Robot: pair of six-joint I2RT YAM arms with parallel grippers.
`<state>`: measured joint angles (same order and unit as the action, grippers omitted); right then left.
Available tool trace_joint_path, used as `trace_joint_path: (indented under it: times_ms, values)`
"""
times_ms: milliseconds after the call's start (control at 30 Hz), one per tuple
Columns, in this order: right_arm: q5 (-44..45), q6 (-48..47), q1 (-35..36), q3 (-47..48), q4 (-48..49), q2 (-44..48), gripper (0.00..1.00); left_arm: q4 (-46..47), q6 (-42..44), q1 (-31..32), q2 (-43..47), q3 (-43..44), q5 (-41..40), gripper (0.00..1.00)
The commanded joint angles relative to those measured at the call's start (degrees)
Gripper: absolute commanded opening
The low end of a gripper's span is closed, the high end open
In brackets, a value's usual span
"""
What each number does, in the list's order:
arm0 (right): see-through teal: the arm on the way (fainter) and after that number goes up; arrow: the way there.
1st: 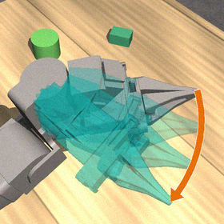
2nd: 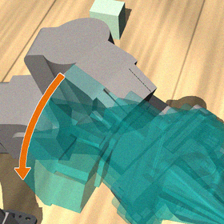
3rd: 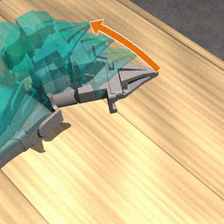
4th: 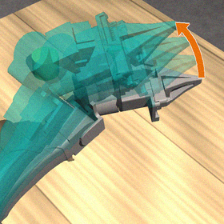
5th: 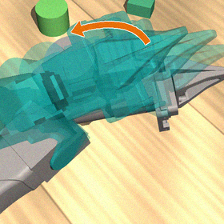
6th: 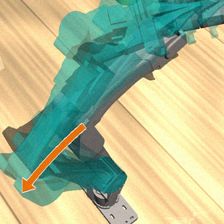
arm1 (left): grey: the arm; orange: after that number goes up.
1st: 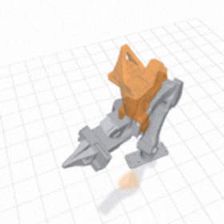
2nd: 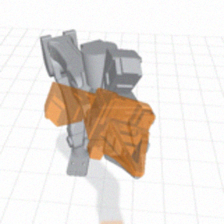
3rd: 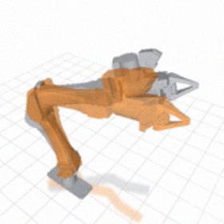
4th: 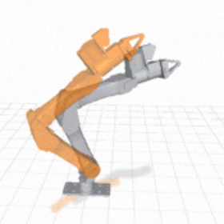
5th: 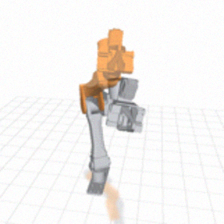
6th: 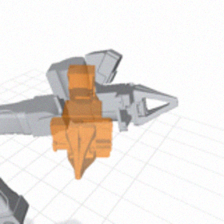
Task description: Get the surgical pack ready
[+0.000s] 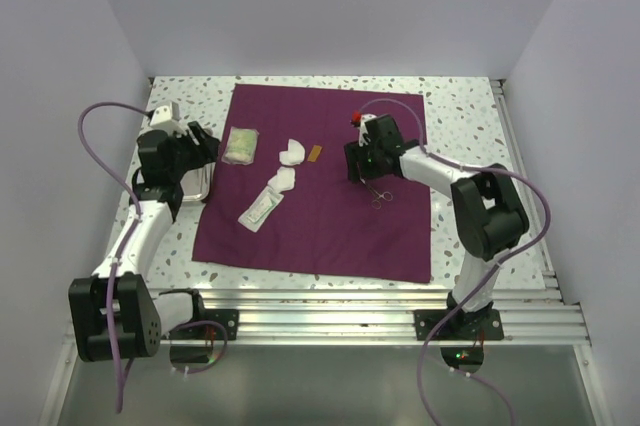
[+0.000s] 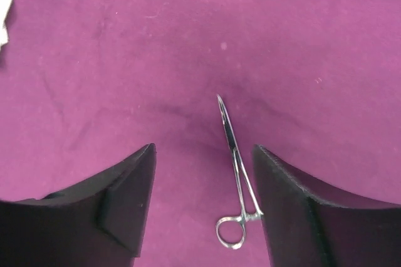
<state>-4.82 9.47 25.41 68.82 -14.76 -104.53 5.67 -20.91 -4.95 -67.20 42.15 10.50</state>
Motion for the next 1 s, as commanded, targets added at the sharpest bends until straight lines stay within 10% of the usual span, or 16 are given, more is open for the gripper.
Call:
trace_joint_path:
  times_ms: [0,400,967]
  values:
    - [3.50,-3.84,0.43,4.13,-0.44,-1.55,0.62,4.17,-2.91,-1.81,1.72,-1.10,2.06,0.68]
    - [6.58,-4.55,1.13,6.33,-0.18,-6.12,0.49,11.99,-7.75,-6.82,2.69,-6.47,7.76,1.00]
    - [7.28,-4.55,2.10,8.70,-0.09,-10.34,0.45,14.19,-9.41,-8.58,5.32,-11.73,3.49,1.00]
